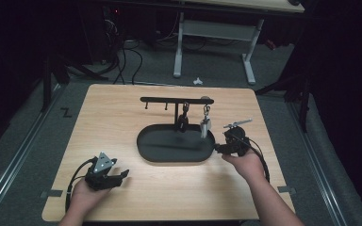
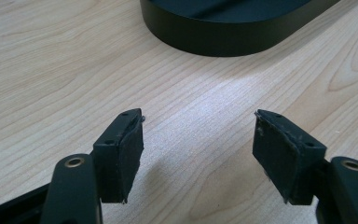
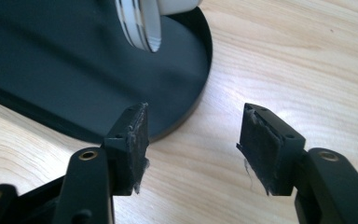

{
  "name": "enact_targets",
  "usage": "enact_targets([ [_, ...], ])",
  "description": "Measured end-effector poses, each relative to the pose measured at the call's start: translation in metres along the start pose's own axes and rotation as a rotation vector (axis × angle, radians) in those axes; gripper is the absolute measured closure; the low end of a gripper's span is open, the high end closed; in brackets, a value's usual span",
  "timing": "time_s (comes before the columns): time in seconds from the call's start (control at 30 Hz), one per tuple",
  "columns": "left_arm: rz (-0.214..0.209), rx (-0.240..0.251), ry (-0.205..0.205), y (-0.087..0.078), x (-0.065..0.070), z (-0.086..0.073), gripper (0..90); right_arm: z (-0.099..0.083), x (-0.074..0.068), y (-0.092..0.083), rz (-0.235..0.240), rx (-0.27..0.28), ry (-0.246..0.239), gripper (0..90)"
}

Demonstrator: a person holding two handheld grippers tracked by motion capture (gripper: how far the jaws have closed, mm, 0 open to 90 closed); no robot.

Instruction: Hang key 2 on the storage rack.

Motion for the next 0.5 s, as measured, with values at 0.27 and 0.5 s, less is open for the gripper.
enact_targets([
  [0.27,0.001,-0.007,0.006,0.002,0.001,0.0,33.8,-0.031,-0.005,0.001,-0.01,0.135,-0.019,38.5],
  [0.5,0.003,0.002,0.023,0.002,0.005,0.004,33.9,-0.059,-0.006,0.01,-0.016,0.216,0.008,33.0],
])
Point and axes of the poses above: each handheld gripper's, and its own axes: y roughly forward along the jaws, z roughly out of its top, x roughly to its right, the point moved 8 cm from there along y, roughly forward along the jaws, and after that the axes turned 9 degrees about -x, right-handed, at the moved point
